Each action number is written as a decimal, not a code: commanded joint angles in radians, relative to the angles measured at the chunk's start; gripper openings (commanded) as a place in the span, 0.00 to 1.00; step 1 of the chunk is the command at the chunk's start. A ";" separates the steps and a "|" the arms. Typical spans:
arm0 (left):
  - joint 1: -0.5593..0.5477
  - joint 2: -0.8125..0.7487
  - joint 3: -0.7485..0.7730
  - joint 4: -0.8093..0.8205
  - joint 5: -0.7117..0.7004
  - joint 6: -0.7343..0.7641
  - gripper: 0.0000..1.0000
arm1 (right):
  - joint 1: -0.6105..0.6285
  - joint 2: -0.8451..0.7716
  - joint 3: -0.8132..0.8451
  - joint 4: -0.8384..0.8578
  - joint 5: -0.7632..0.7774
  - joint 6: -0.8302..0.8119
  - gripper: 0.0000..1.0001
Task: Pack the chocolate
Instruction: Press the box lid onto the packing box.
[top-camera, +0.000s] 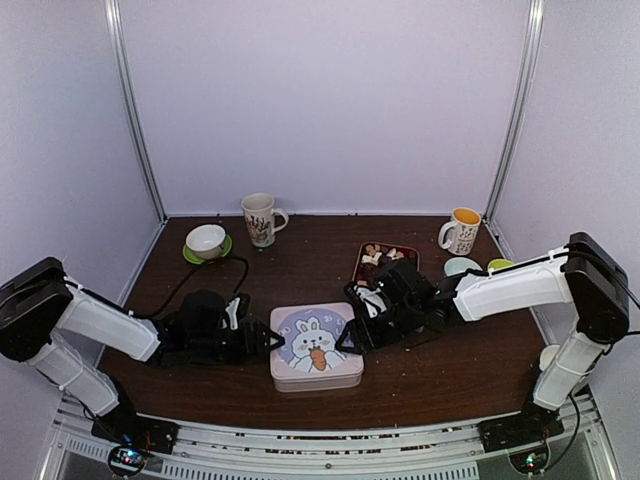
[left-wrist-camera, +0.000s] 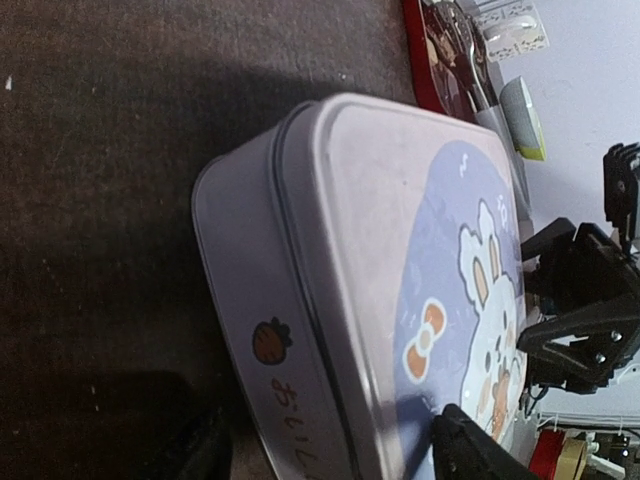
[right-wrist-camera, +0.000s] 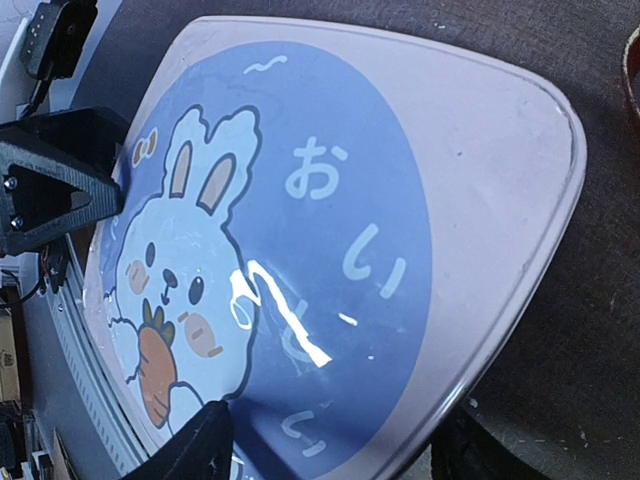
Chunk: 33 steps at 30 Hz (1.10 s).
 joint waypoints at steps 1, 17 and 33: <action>-0.013 -0.061 0.009 -0.130 0.052 0.055 0.74 | 0.013 0.017 -0.031 0.032 -0.008 -0.022 0.68; -0.059 -0.218 -0.171 -0.020 0.102 -0.086 0.79 | 0.013 0.012 -0.041 0.057 -0.026 -0.030 0.68; -0.078 -0.022 -0.183 0.028 0.117 -0.117 0.40 | 0.012 -0.004 -0.044 0.039 -0.014 -0.038 0.68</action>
